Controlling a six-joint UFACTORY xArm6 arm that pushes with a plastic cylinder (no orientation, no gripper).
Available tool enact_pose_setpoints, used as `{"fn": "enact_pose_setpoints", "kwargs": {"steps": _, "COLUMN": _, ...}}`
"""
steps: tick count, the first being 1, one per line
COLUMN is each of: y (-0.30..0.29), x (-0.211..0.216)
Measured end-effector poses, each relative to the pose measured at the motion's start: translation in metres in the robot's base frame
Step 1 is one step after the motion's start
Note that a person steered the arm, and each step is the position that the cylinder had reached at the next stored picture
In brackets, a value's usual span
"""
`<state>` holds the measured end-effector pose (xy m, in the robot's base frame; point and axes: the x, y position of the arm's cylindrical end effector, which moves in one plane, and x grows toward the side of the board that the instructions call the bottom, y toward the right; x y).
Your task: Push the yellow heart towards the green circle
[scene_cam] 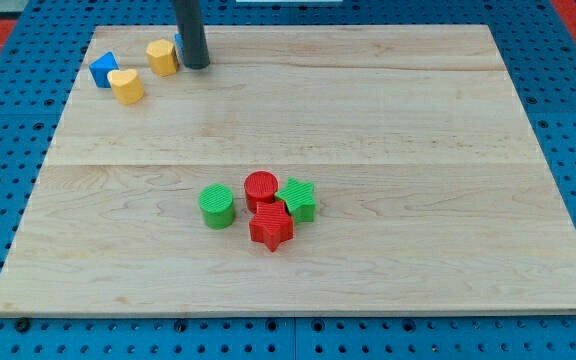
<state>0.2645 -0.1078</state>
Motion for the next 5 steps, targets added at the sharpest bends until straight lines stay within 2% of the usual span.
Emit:
{"fn": "enact_pose_setpoints", "kwargs": {"steps": 1, "y": 0.058, "x": 0.003}}
{"fn": "enact_pose_setpoints", "kwargs": {"steps": 2, "y": 0.110, "x": -0.051}}
{"fn": "enact_pose_setpoints", "kwargs": {"steps": 3, "y": 0.084, "x": -0.070}}
{"fn": "enact_pose_setpoints", "kwargs": {"steps": 4, "y": 0.016, "x": -0.070}}
{"fn": "enact_pose_setpoints", "kwargs": {"steps": 5, "y": 0.003, "x": -0.057}}
